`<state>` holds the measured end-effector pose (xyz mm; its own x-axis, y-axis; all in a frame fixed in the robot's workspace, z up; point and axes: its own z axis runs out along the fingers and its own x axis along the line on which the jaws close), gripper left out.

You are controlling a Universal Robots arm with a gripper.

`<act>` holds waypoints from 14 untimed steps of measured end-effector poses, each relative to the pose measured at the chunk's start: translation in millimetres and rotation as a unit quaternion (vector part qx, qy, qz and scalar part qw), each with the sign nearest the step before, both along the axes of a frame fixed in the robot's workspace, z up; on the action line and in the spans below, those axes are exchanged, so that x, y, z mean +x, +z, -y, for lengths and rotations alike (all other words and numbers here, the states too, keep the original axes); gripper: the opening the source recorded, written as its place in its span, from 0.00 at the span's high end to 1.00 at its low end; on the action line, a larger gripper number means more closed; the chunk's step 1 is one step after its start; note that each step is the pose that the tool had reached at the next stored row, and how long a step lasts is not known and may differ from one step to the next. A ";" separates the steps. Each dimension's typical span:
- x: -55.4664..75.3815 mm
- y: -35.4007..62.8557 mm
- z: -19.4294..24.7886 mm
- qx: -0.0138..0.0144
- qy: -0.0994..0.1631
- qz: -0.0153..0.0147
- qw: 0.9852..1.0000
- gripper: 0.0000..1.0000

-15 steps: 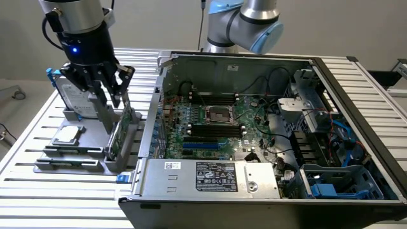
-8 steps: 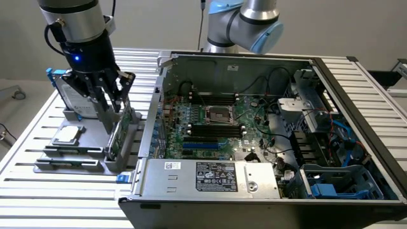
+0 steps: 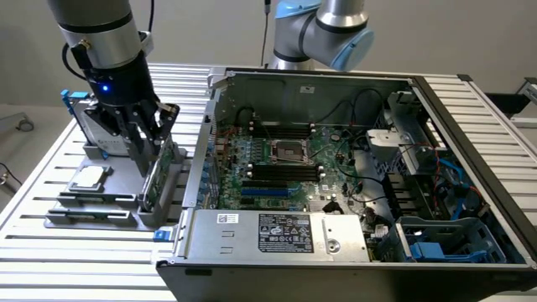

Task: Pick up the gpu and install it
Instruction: 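Pick up the gpu and move the gpu toward the slot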

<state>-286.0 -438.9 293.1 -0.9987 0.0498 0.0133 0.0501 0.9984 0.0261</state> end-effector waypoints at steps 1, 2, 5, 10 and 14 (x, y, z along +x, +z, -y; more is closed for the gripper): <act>0.0 -1.8 0.2 0.000 0.001 0.000 1.000 0.64; -0.1 -3.6 0.3 0.000 0.002 0.000 1.000 0.64; -0.2 -9.1 0.7 0.000 0.006 0.000 1.000 0.64; -0.4 -18.1 1.1 0.000 0.015 0.000 1.000 0.64; -0.8 -25.5 1.2 0.000 0.022 0.000 1.000 0.64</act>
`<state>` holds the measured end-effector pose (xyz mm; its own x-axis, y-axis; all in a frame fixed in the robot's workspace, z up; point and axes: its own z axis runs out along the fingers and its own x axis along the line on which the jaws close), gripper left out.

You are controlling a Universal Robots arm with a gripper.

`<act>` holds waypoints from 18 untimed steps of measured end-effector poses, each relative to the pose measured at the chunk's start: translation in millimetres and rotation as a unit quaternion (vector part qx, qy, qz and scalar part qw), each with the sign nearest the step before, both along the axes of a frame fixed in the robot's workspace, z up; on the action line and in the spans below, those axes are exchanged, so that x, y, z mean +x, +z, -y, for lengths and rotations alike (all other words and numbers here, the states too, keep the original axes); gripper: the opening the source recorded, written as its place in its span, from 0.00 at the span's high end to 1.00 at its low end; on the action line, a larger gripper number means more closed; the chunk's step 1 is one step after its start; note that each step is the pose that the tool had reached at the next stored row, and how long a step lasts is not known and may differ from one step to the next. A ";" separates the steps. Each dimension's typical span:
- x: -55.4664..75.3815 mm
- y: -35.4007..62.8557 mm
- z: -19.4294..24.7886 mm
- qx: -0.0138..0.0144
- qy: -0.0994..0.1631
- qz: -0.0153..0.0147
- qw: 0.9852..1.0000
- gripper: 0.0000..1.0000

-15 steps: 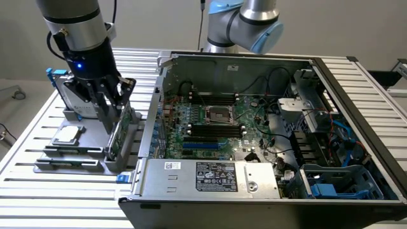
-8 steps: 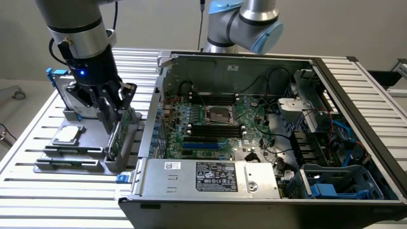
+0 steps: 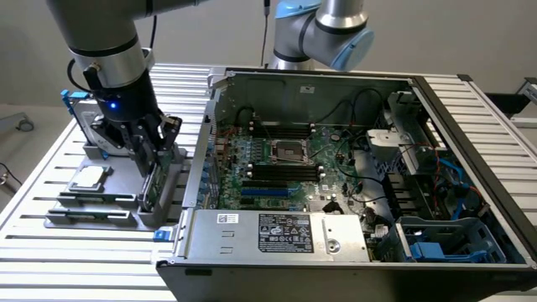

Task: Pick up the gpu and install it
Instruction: 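Pick up the gpu and move the gpu toward the slot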

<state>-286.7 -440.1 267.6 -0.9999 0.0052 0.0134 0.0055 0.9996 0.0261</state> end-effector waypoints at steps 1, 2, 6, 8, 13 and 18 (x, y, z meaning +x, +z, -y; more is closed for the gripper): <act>-0.1 -1.8 0.0 0.000 0.002 0.000 1.000 0.64; -0.2 -3.6 0.0 0.000 0.003 0.000 1.000 0.64; -0.6 -11.0 0.0 0.000 0.009 0.000 1.000 0.64; -0.9 -14.5 0.0 0.000 0.011 0.000 1.000 0.64; -1.3 -23.6 -1.4 0.000 0.012 0.000 1.000 0.64; -1.3 -32.7 -4.8 0.000 0.012 0.000 1.000 0.64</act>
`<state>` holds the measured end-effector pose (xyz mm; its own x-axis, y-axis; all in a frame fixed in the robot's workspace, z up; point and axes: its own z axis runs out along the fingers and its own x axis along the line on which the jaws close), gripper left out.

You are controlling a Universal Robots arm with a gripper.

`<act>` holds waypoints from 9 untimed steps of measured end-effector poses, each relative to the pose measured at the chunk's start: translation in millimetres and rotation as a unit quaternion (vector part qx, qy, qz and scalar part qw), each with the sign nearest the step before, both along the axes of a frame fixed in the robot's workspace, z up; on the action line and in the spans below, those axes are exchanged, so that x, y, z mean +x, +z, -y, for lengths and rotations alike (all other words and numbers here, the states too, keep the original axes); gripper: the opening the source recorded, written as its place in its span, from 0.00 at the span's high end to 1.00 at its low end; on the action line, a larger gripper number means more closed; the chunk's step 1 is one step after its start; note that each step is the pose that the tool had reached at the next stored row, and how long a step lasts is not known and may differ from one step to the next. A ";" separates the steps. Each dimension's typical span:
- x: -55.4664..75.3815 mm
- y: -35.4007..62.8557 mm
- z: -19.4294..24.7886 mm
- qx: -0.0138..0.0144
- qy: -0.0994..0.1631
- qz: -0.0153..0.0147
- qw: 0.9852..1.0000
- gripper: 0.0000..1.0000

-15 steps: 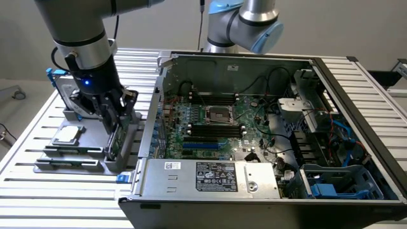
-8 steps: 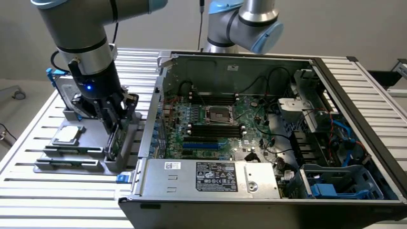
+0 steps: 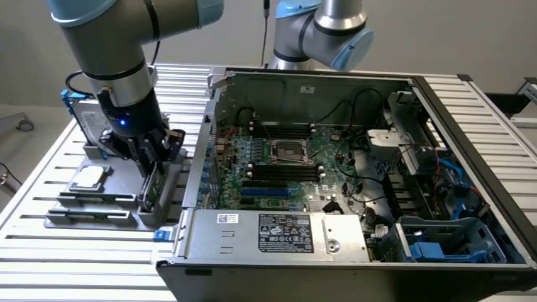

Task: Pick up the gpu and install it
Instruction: 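Pick up the gpu and move the gpu toward the slot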

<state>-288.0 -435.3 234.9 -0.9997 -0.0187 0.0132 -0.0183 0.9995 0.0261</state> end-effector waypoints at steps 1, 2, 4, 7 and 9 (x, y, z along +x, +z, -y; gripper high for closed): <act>-0.1 -1.8 -0.3 0.000 0.000 0.000 1.000 0.64; -0.1 -3.6 -0.4 0.000 0.000 0.000 1.000 0.64; -0.1 -4.4 -0.4 0.000 0.000 0.000 1.000 0.64; -0.1 -4.4 -0.4 0.000 0.000 0.000 1.000 0.71; -0.1 -4.5 -0.4 0.000 0.000 0.000 1.000 0.71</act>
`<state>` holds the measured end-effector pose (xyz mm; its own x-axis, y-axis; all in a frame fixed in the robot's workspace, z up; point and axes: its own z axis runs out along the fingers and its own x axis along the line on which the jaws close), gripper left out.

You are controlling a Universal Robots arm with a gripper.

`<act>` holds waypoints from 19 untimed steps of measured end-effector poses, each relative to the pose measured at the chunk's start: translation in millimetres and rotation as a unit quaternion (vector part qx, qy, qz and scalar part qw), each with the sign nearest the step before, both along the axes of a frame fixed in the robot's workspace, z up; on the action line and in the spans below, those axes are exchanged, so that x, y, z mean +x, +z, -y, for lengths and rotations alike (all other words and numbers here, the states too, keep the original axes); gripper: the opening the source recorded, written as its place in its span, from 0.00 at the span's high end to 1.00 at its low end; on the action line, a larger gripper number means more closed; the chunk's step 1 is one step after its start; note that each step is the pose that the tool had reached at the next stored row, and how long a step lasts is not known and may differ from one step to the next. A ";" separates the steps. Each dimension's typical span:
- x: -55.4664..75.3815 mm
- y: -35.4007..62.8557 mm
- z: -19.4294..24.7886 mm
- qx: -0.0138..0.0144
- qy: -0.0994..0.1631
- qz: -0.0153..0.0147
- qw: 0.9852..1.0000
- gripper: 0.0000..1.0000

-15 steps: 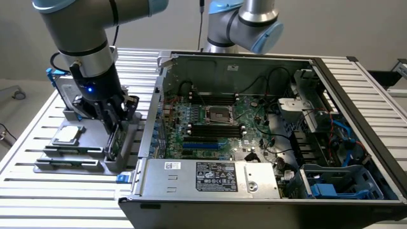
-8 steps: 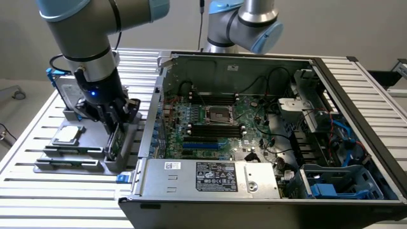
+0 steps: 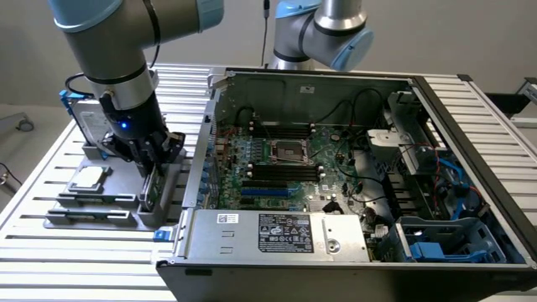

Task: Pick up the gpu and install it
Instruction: 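Pick up the gpu and move the gpu toward the slot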

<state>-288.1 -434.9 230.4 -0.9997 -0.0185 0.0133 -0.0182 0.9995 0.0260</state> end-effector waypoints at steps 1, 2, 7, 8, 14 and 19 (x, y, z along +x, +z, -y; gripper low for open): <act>0.0 0.0 0.0 0.000 0.000 0.000 1.000 0.71; 0.0 0.0 0.0 0.000 0.000 0.000 1.000 0.71; 0.0 0.2 0.0 0.000 0.000 0.000 1.000 0.71; 0.0 0.2 0.0 0.000 0.000 0.000 1.000 0.71; 0.0 0.2 0.0 0.000 0.000 0.001 1.000 0.70; -0.2 0.2 0.0 0.000 0.000 0.002 1.000 0.57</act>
<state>-288.3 -434.9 230.6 -0.9998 -0.0186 0.0098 -0.0183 0.9995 0.0260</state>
